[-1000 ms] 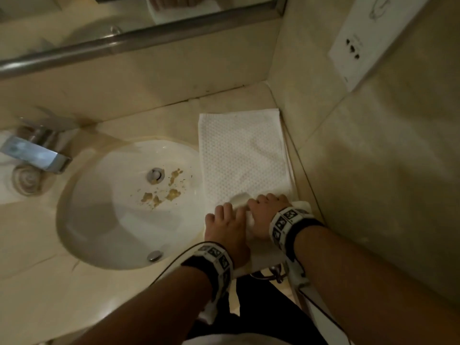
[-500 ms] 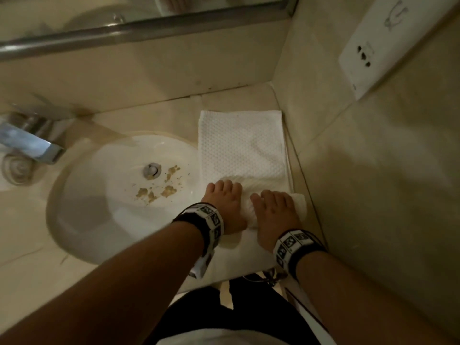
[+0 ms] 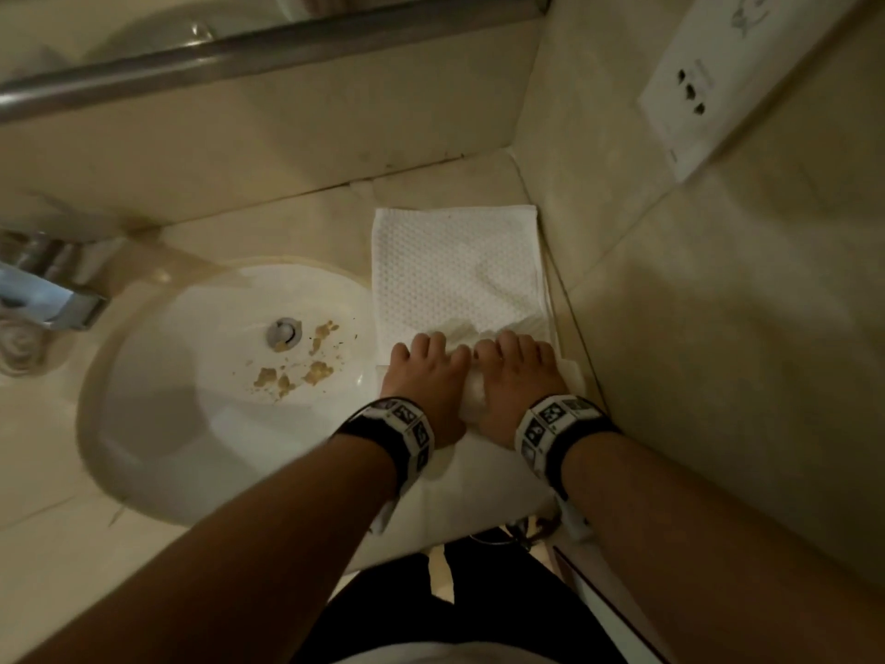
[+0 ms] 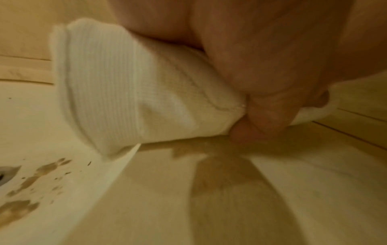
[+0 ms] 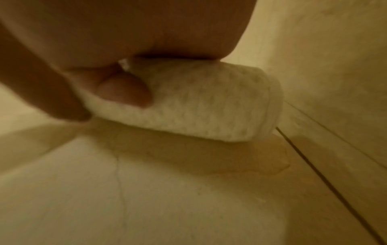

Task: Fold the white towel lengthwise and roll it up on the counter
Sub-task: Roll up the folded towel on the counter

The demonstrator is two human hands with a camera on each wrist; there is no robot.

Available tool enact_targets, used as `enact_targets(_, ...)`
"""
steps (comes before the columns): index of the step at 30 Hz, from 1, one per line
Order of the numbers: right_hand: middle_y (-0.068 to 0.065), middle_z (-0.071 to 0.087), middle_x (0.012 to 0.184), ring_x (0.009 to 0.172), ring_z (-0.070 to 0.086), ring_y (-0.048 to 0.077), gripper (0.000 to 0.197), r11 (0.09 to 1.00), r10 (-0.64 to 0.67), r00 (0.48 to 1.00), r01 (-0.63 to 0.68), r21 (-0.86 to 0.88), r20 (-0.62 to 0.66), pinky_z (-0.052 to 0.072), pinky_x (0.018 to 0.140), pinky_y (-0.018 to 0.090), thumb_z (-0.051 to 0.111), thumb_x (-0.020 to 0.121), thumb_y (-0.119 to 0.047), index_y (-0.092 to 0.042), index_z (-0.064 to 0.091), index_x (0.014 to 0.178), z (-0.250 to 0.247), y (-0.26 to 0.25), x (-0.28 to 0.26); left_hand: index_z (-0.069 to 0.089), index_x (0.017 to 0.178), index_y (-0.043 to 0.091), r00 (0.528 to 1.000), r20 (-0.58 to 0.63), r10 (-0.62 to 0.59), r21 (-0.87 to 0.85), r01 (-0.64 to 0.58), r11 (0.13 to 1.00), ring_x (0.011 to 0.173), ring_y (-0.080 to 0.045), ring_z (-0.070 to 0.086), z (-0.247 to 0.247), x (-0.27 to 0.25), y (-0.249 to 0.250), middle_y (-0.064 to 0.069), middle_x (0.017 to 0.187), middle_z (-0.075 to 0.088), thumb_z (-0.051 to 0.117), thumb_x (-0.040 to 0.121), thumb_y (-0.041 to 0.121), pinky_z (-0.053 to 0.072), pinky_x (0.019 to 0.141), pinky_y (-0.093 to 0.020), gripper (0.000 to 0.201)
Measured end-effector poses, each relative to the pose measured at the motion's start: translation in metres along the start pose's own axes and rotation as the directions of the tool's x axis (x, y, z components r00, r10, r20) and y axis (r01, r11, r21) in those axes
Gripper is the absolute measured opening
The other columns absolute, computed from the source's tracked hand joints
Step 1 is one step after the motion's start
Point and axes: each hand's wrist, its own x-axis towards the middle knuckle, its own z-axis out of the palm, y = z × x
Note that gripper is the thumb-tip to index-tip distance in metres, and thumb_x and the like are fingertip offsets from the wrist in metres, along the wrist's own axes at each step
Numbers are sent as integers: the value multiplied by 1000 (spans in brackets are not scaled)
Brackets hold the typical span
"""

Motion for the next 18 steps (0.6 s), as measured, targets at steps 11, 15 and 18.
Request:
enact_targets(11,5,43,132,117,43,27,75,991,-37,998,30,-131,-54,31,104,43,63,72,-43,-24,29,137,7,-6,9,40,126,20,1000,-18,3,-65,-5,998,110,-28,43,-13,20,-11,-4,122,44,57,68,70,37,99,-46,79)
enact_targets(15,2,50,126,114,47,25,60,993,-37,998,31,-114,-52,37,98,41,59,74,-46,-24,44,128,-2,-7,14,46,129,15,988,-138,-73,-36,69,997,101,-31,46,3,-16,12,-8,116,50,59,75,42,39,96,-53,62)
enact_targets(18,2,51,124,113,47,26,59,991,-60,998,58,-124,-13,37,96,42,61,70,-34,-24,45,125,-1,-11,3,45,136,12,988,-142,-67,-14,66,998,103,-33,46,18,-31,17,-10,119,48,60,75,28,38,101,-54,65)
